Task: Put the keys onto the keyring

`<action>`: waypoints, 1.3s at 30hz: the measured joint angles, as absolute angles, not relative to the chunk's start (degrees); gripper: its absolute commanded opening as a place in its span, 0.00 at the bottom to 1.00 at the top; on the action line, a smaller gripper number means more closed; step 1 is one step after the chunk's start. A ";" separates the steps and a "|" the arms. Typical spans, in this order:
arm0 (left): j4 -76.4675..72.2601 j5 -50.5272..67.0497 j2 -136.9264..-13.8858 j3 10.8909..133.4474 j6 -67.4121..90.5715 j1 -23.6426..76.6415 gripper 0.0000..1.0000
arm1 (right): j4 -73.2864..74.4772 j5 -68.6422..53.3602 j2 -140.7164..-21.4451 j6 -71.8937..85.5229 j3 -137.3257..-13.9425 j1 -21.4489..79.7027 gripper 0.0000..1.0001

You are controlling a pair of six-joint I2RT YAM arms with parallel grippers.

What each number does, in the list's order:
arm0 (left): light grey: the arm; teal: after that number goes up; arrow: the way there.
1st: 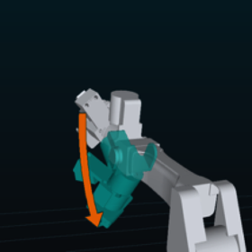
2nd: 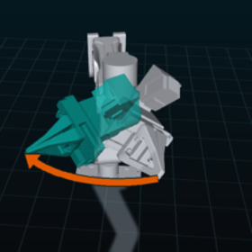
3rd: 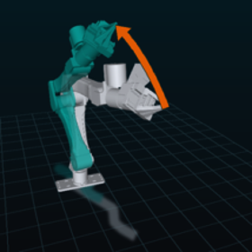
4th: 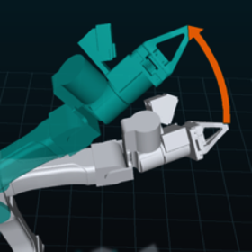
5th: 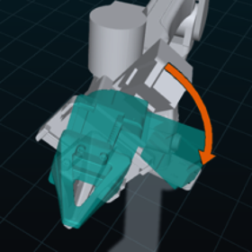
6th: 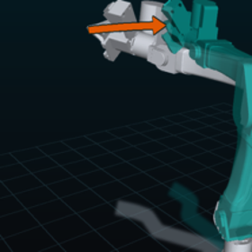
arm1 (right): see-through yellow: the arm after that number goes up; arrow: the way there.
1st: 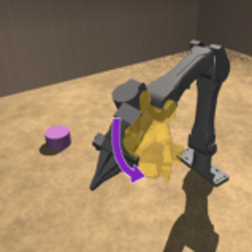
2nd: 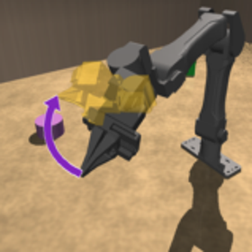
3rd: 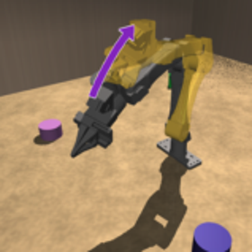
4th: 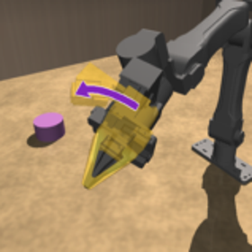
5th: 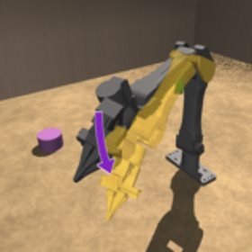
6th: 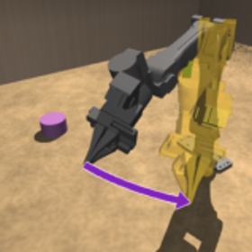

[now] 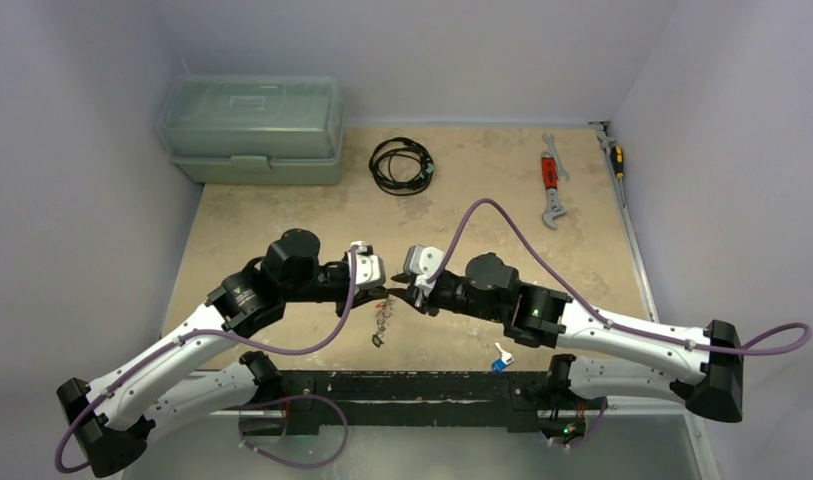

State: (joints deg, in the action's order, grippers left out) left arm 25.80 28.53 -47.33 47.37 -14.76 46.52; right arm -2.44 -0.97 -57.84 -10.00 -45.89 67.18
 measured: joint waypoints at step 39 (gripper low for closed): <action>17.61 27.94 -36.18 45.25 -13.85 46.26 0.44 | -16.43 -6.55 -52.29 -16.56 -33.08 67.07 0.00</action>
State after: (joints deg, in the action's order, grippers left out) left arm 17.61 27.94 -36.18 45.25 -13.85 46.26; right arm -16.43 -6.55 -52.29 -16.56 -33.08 67.07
